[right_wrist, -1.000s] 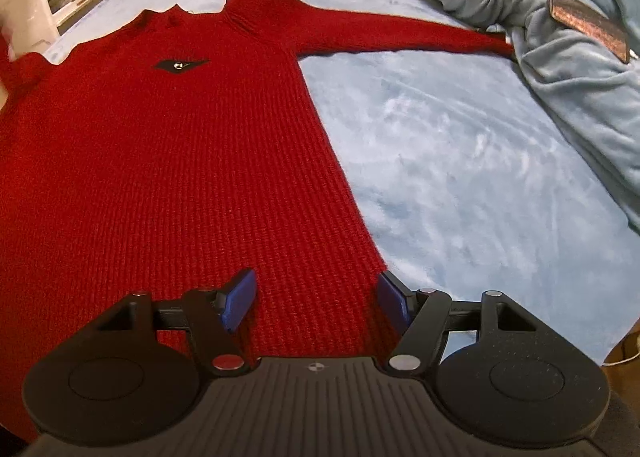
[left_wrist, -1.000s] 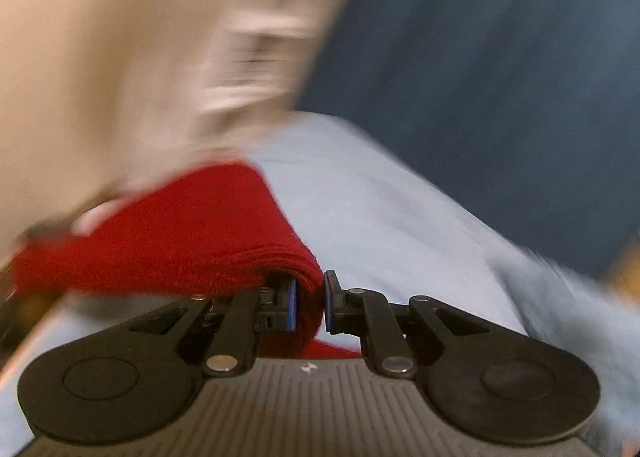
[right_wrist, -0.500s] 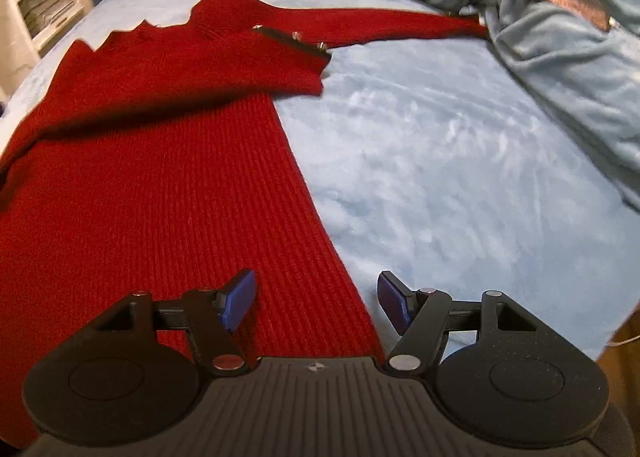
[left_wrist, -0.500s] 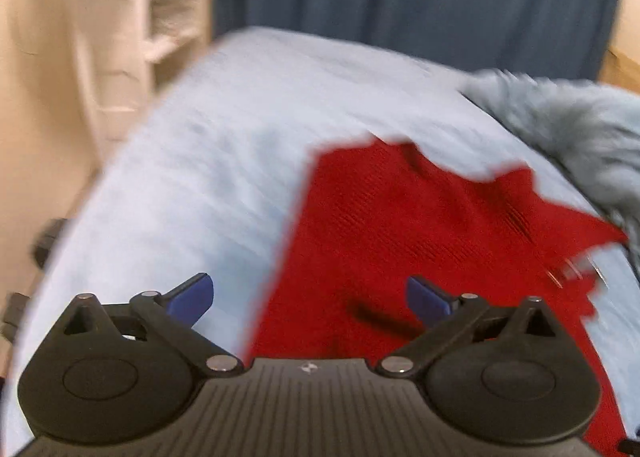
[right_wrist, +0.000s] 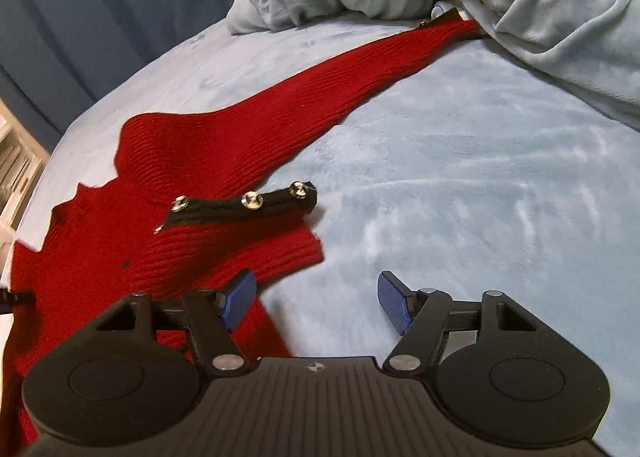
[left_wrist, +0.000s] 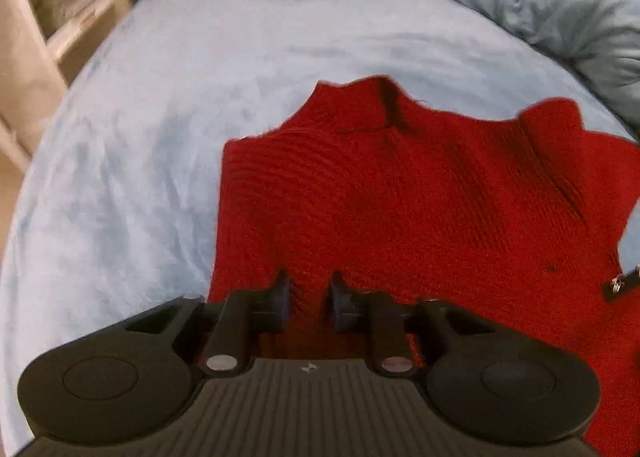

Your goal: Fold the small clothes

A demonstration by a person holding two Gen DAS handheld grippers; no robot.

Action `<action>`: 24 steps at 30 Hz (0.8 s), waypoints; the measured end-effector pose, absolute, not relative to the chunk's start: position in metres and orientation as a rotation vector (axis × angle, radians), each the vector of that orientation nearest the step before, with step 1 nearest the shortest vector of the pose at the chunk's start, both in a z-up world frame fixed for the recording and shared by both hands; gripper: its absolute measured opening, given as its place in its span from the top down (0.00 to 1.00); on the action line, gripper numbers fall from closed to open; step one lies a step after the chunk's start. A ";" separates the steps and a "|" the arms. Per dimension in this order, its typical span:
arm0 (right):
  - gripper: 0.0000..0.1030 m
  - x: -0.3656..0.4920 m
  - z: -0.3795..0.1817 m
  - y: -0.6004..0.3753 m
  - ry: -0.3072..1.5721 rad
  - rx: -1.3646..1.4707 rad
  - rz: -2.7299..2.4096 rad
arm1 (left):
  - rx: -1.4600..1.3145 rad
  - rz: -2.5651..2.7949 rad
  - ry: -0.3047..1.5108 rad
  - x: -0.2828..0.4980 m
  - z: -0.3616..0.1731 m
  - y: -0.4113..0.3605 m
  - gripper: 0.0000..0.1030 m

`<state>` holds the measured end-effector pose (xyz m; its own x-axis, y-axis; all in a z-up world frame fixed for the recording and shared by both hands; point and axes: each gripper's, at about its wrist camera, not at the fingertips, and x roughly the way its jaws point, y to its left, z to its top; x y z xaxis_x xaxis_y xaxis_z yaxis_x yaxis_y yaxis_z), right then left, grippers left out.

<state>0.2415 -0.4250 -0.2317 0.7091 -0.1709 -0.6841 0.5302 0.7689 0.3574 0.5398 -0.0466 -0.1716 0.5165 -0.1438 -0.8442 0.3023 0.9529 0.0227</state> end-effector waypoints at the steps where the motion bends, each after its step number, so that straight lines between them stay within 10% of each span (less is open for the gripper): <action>1: 0.33 0.239 -0.234 -0.426 0.658 0.574 -0.411 | 0.135 -0.273 0.968 0.538 -0.164 -0.037 0.84; 9: 0.33 0.237 -0.234 -0.447 0.578 0.575 -0.430 | -0.022 0.029 0.966 0.566 -0.166 0.096 0.75; 13: 0.33 0.242 -0.239 -0.446 0.604 0.589 -0.408 | 0.065 0.104 0.935 0.556 -0.174 0.092 0.14; 24: 0.33 0.246 -0.236 -0.449 0.591 0.632 -0.349 | -0.001 0.008 0.894 0.496 -0.162 0.048 0.11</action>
